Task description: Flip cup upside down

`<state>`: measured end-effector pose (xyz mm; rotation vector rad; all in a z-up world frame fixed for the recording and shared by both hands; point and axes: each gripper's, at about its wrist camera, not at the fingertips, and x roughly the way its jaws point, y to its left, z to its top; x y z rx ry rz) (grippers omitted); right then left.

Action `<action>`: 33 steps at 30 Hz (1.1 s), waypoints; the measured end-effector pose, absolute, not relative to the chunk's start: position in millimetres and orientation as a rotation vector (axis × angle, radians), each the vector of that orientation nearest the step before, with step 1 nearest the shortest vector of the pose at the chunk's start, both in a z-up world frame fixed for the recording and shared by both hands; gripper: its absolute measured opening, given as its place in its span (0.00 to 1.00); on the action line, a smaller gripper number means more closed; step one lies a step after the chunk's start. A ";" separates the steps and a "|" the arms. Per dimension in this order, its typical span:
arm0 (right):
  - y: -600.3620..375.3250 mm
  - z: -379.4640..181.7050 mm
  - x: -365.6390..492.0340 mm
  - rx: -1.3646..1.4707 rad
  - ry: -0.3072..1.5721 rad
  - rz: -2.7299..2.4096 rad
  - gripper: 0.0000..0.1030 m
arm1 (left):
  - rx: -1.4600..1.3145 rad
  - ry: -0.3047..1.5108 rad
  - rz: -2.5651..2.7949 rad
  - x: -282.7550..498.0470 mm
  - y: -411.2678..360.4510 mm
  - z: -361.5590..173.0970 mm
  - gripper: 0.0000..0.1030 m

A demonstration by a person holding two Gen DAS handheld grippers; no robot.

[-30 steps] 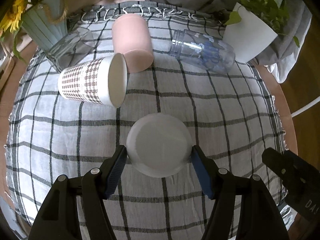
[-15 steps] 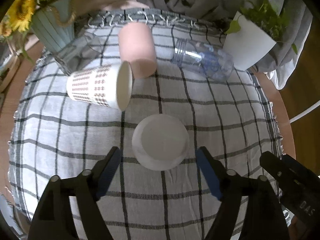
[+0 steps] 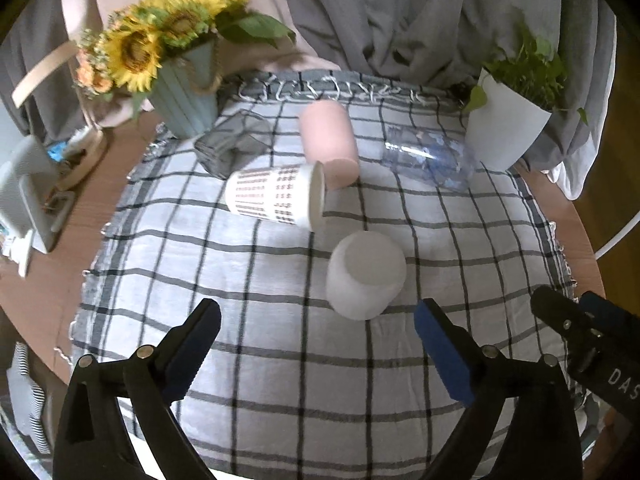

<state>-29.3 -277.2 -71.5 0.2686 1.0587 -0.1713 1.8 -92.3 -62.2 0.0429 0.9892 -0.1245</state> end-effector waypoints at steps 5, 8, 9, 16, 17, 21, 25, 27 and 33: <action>-266.8 -54.9 -41.6 0.239 1.017 -0.158 0.80 | 0.055 0.970 -0.112 -7.2 -82.4 -52.4 0.97; -260.7 -47.4 -48.5 0.230 1.001 -0.155 0.82 | 0.061 0.959 -0.111 -11.5 -74.5 -45.9 0.98; -258.5 -45.2 -50.6 0.230 0.997 -0.156 0.83 | 0.063 0.954 -0.112 -13.2 -70.9 -43.2 0.99; -241.4 -36.6 -58.9 0.231 0.987 -0.158 0.83 | 0.074 0.930 -0.115 -23.2 -47.2 -28.8 1.00; -238.6 -35.2 -60.3 0.233 0.984 -0.158 0.83 | 0.072 0.926 -0.112 -24.3 -43.9 -26.7 1.00; -227.3 -30.3 -64.3 0.242 0.973 -0.163 0.84 | 0.075 0.900 -0.106 -27.0 -30.0 -17.6 1.00; -214.7 -26.3 -69.1 0.242 0.959 -0.156 0.85 | 0.082 0.879 -0.100 -28.9 -17.5 -11.0 1.00; -208.4 -24.6 -71.4 0.242 0.953 -0.154 0.85 | 0.071 0.882 -0.106 -29.6 -10.7 -9.8 1.00; -196.6 -21.6 -77.0 0.255 0.941 -0.162 0.85 | 0.054 0.888 -0.116 -30.4 1.2 -8.6 1.00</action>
